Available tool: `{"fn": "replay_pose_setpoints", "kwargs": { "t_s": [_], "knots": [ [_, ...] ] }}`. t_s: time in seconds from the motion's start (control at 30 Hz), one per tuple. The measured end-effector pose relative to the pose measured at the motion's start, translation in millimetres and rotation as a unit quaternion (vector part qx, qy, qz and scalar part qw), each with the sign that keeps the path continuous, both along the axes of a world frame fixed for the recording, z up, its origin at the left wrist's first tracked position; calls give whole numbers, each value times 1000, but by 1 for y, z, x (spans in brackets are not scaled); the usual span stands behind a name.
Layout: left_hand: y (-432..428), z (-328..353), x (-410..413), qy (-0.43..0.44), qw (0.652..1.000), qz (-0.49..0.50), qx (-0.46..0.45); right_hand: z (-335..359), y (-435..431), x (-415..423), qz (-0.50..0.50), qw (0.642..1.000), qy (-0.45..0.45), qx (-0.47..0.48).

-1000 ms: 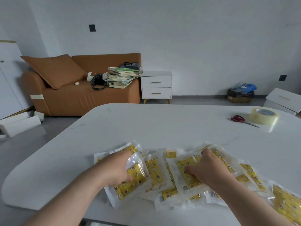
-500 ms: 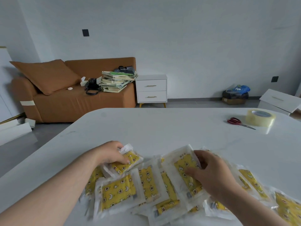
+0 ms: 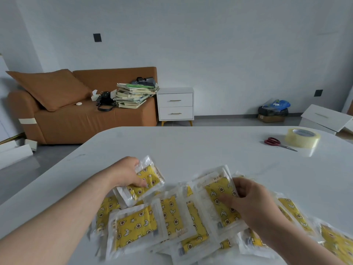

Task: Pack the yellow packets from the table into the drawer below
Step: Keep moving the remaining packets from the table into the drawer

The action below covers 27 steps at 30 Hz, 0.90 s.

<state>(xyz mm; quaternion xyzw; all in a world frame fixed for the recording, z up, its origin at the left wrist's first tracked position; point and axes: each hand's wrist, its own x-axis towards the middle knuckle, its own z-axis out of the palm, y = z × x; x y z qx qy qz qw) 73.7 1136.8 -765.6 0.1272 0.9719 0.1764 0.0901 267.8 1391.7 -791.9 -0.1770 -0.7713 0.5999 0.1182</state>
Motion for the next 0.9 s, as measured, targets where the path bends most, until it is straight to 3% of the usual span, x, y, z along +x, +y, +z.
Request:
{"fn": "replay_pose_setpoints", "kwargs": {
  "t_s": [0.17,0.3,0.37,0.43,0.67,0.87,0.9],
  "knots": [
    [-3,27,18,37,976,36,212,8,2,3,-19,996,15,-80],
    [-3,42,57,-98,884,99,445,24,-2,11,-29,993,32,-109],
    [-1,46,82,-170,832,117,515,36,-6,21,-28,993,29,-115],
    [3,52,108,-225,797,133,545,51,-10,37,-32,989,19,-140],
    [23,64,191,-312,733,145,587,76,-10,99,-66,976,-35,-206],
    [46,35,264,-316,736,122,587,62,15,163,-47,964,-45,-257],
    [50,29,273,-315,749,116,571,56,19,173,-40,966,-54,-250]
  ]
}}
